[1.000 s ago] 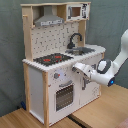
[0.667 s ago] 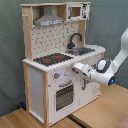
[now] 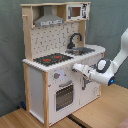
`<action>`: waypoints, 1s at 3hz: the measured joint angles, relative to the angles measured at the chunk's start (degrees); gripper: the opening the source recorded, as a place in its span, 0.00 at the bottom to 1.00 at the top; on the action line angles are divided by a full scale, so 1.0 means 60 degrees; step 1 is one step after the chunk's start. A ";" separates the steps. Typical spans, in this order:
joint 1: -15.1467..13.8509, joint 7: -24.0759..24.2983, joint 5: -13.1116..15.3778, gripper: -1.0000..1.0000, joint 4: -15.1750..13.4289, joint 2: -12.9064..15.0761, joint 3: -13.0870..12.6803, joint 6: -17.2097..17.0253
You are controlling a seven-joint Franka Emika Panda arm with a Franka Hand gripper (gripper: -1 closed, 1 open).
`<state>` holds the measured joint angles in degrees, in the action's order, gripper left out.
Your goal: Play with the kitchen
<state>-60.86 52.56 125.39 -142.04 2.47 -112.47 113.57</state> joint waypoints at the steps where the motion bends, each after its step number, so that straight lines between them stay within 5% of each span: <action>1: 0.0000 -0.1048 0.0000 0.00 -0.0004 -0.0043 -0.0005 -0.0022; 3: 0.0001 -0.3306 0.0000 0.00 -0.0016 -0.0109 -0.0018 -0.0085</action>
<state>-60.85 32.73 125.39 -142.13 1.81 -112.58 113.06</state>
